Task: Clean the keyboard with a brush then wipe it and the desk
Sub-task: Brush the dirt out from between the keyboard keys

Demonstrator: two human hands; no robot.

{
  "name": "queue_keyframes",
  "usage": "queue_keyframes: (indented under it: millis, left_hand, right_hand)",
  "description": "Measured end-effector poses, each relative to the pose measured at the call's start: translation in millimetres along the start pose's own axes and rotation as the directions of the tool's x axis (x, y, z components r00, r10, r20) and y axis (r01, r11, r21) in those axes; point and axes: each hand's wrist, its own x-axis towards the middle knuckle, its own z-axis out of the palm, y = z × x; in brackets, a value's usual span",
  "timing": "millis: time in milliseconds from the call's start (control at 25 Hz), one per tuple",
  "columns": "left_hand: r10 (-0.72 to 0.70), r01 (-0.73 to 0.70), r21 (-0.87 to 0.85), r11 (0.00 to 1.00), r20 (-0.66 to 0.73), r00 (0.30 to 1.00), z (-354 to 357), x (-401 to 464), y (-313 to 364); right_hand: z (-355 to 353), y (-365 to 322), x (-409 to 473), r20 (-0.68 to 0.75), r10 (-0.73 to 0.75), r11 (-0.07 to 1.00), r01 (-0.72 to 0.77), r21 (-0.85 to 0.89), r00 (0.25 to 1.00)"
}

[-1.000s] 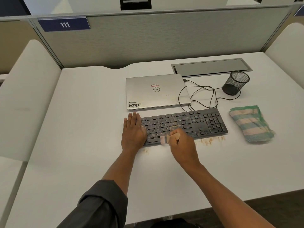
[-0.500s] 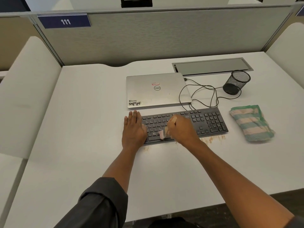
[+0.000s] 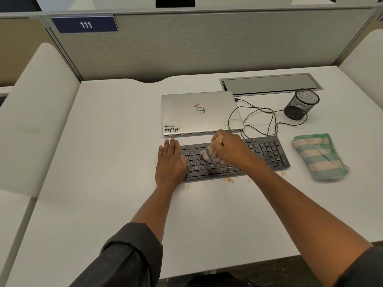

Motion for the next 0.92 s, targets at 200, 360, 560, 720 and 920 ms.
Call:
queue_keyframes:
  millis: [200, 360, 560, 720, 920]
  left_hand:
    - [0.003, -0.003, 0.004, 1.0, 0.008, 1.0, 0, 0, 0]
    - [0.001, -0.001, 0.007, 1.0, 0.013, 1.0, 0, 1, 0]
    - [-0.002, 0.002, 0.007, 1.0, 0.016, 1.0, -1, 0, 0]
    - [-0.007, 0.007, 0.007, 1.0, 0.022, 1.0, -2, 0, 1]
    - [-0.009, 0.009, 0.013, 1.0, 0.026, 1.0, -1, 0, 1]
  right_hand:
    - [2, -1, 0, 0.09, 0.006, 0.998, -0.001, -0.055, 0.996]
    - [-7, -2, 0, 0.142, -0.009, 0.993, 0.026, -0.115, 0.99]
    - [-1, -7, 2, 0.122, -0.106, 0.994, 0.104, 0.021, 0.987]
    - [-13, -7, 5, 0.147, -0.026, 0.995, 0.04, -0.089, 0.989]
    - [-27, -4, 10, 0.109, 0.005, 1.0, -0.003, -0.013, 0.994]
